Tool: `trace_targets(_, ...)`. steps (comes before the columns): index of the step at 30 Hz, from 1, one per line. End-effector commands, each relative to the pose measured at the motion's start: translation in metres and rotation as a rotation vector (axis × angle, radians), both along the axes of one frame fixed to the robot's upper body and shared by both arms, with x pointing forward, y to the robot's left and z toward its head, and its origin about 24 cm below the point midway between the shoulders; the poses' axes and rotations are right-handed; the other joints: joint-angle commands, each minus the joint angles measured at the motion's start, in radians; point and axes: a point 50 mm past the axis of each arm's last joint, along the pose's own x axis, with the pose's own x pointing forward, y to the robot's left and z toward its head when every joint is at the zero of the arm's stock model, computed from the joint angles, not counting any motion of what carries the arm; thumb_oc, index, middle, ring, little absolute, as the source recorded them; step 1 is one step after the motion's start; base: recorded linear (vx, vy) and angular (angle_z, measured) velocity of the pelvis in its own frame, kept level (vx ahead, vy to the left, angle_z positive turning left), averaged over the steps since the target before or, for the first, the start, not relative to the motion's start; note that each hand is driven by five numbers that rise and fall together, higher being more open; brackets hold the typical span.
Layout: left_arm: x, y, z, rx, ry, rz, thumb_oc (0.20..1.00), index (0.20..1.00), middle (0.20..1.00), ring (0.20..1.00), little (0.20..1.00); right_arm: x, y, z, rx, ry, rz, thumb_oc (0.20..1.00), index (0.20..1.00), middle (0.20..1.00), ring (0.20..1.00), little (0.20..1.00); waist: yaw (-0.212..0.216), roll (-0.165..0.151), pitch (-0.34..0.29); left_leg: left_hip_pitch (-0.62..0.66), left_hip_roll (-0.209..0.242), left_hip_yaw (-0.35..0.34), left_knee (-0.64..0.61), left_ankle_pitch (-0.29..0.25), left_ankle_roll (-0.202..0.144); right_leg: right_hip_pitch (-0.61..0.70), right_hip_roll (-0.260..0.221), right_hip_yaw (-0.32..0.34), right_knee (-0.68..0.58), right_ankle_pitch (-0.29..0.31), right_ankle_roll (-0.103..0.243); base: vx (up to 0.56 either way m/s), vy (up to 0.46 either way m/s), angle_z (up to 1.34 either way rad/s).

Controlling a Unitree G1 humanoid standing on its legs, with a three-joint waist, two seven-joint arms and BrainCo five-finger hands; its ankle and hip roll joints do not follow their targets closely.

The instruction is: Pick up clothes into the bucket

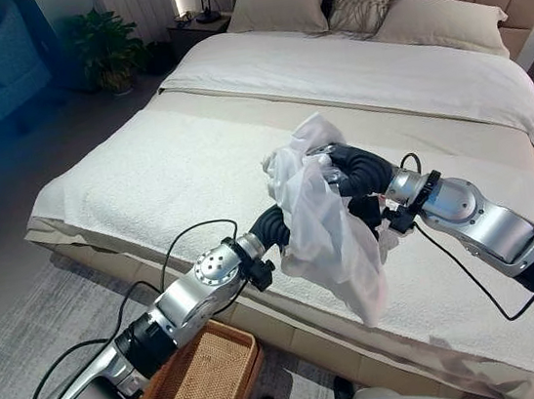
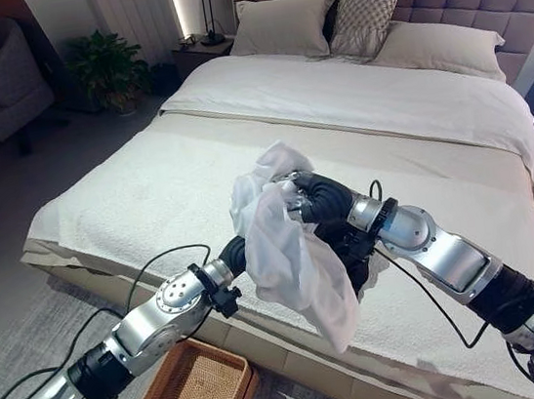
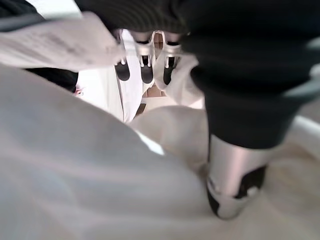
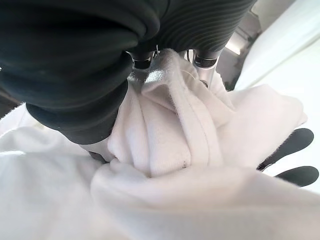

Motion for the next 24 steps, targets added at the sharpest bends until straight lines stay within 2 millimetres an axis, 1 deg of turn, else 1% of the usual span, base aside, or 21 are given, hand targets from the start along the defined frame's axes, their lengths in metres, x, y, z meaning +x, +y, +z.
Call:
trace_targets(1,0.000,-0.014,0.013,-0.068,0.050,-0.117,0.959,0.959,0.959,0.959,0.959,-0.012,0.027,0.038,0.123,-0.119,0.160,0.200,0.200,0.200,0.200,0.200,-0.007,-0.040,-0.058,-0.037,-0.022,0.006,0.065,-0.064,0.006,-0.006,-0.055,-0.004,0.079,-0.036,0.068,0.00,0.000,0.00)
trace_targets(2,-0.002,-0.014,0.010,-0.066,0.079,-0.140,1.000,1.000,1.000,1.000,1.000,-0.012,0.027,0.038,0.122,-0.119,0.162,0.200,0.200,0.200,0.200,0.200,-0.009,-0.039,-0.057,-0.036,-0.022,0.006,0.062,-0.064,0.005,-0.006,-0.054,-0.005,0.077,-0.035,0.068,0.00,0.000,0.00)
trace_targets(3,-0.002,-0.014,0.010,-0.066,0.079,-0.140,1.000,1.000,1.000,1.000,1.000,-0.012,0.027,0.038,0.122,-0.119,0.162,0.200,0.200,0.200,0.200,0.200,-0.009,-0.039,-0.057,-0.036,-0.022,0.006,0.062,-0.064,0.005,-0.006,-0.054,-0.005,0.077,-0.035,0.068,0.00,0.000,0.00)
trace_targets(5,-0.010,-0.011,-0.001,-0.058,0.194,-0.204,1.000,1.000,1.000,1.000,1.000,-0.012,0.027,0.038,0.103,-0.127,0.167,0.200,0.200,0.200,0.200,0.200,-0.013,-0.037,-0.058,-0.037,-0.018,0.010,0.060,-0.063,0.002,-0.007,-0.051,-0.004,0.073,-0.035,0.068,0.00,0.000,0.00)
trace_targets(7,-0.012,-0.010,-0.004,-0.065,0.220,-0.213,1.000,1.000,1.000,1.000,1.000,-0.012,0.027,0.038,0.097,-0.128,0.167,0.200,0.200,0.200,0.200,0.200,-0.013,-0.038,-0.058,-0.037,-0.017,0.011,0.059,-0.063,0.001,-0.007,-0.051,-0.004,0.072,-0.034,0.068,0.00,0.000,0.00)
trace_targets(9,-0.016,-0.007,-0.012,-0.081,0.277,-0.217,1.000,1.000,1.000,1.000,1.000,-0.011,0.026,0.038,0.085,-0.136,0.164,0.200,0.200,0.200,0.200,0.200,-0.013,-0.039,-0.059,-0.037,-0.015,0.014,0.059,-0.064,0.000,-0.007,-0.050,-0.003,0.069,-0.034,0.068,0.00,0.000,0.00)
trace_targets(10,-0.021,-0.006,-0.021,-0.096,0.334,-0.226,1.000,1.000,1.000,1.000,1.000,-0.010,0.025,0.039,0.073,-0.143,0.163,0.200,0.200,0.200,0.200,0.200,-0.013,-0.040,-0.059,-0.037,-0.014,0.014,0.059,-0.065,0.000,-0.006,-0.049,-0.004,0.067,-0.035,0.068,0.00,0.000,0.00)
trace_targets(11,-0.021,-0.006,-0.021,-0.096,0.334,-0.226,1.000,1.000,1.000,1.000,1.000,-0.010,0.025,0.039,0.073,-0.143,0.163,0.200,0.200,0.200,0.200,0.200,-0.013,-0.040,-0.060,-0.037,-0.014,0.014,0.059,-0.065,0.000,-0.006,-0.049,-0.004,0.067,-0.035,0.068,0.00,0.000,0.00)
trace_targets(13,-0.025,-0.006,-0.029,-0.121,0.387,-0.232,1.000,1.000,1.000,1.000,1.000,-0.009,0.025,0.039,0.063,-0.142,0.168,0.200,0.200,0.200,0.200,0.200,-0.013,-0.042,-0.061,-0.037,-0.013,0.016,0.059,-0.066,-0.001,-0.004,-0.049,-0.004,0.064,-0.036,0.067,0.00,0.000,0.00)
trace_targets(17,-0.038,-0.010,-0.043,-0.196,0.513,-0.258,1.000,1.000,1.000,1.000,1.000,-0.007,0.024,0.036,0.056,-0.133,0.171,0.200,0.200,0.200,0.200,0.200,-0.013,-0.045,-0.059,-0.037,-0.012,0.018,0.061,-0.069,-0.001,-0.003,-0.048,-0.004,0.065,-0.038,0.064,0.00,0.000,0.00)
trace_targets(22,-0.052,-0.020,-0.053,-0.310,0.614,-0.292,1.000,1.000,1.000,1.000,1.000,-0.003,0.020,0.033,0.053,-0.132,0.152,0.200,0.200,0.200,0.200,0.200,-0.009,-0.051,-0.058,-0.036,-0.011,0.018,0.062,-0.073,0.000,-0.002,-0.045,-0.003,0.064,-0.042,0.062,0.00,0.000,0.00)
trace_targets(23,-0.054,-0.025,-0.055,-0.350,0.635,-0.298,0.824,0.824,0.824,0.824,0.824,-0.002,0.020,0.031,0.051,-0.126,0.151,0.200,0.200,0.200,0.200,0.200,-0.008,-0.052,-0.057,-0.036,-0.011,0.017,0.063,-0.073,0.001,-0.002,-0.045,-0.003,0.064,-0.043,0.061,0.00,0.000,0.00)
trace_targets(24,-0.055,-0.028,-0.055,-0.388,0.645,-0.294,0.567,0.567,0.567,0.567,0.567,-0.002,0.020,0.031,0.044,-0.131,0.150,0.200,0.200,0.200,0.200,0.200,-0.007,-0.054,-0.057,-0.037,-0.012,0.017,0.065,-0.074,0.000,-0.002,-0.044,-0.002,0.064,-0.043,0.060,0.00,0.000,0.00)
